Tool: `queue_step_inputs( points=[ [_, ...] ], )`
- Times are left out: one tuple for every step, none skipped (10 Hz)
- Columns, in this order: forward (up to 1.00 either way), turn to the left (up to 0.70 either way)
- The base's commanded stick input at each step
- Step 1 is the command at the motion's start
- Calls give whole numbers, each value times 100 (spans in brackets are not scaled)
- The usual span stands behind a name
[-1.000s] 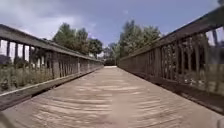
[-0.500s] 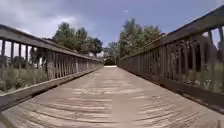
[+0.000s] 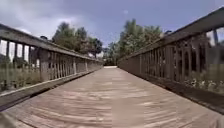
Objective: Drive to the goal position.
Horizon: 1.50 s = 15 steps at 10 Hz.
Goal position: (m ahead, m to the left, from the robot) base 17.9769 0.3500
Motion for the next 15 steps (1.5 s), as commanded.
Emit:
queue_step_inputs(
  points=[
    [50, 0],
    [50, 0],
    [50, 0],
    [50, 0],
    [50, 0],
    [50, 0],
    [50, 0],
    [50, 0],
    [50, 0],
    [50, 0],
    [50, 0],
    [50, 0],
    [50, 0],
    [50, 0],
    [50, 0]
  ],
)
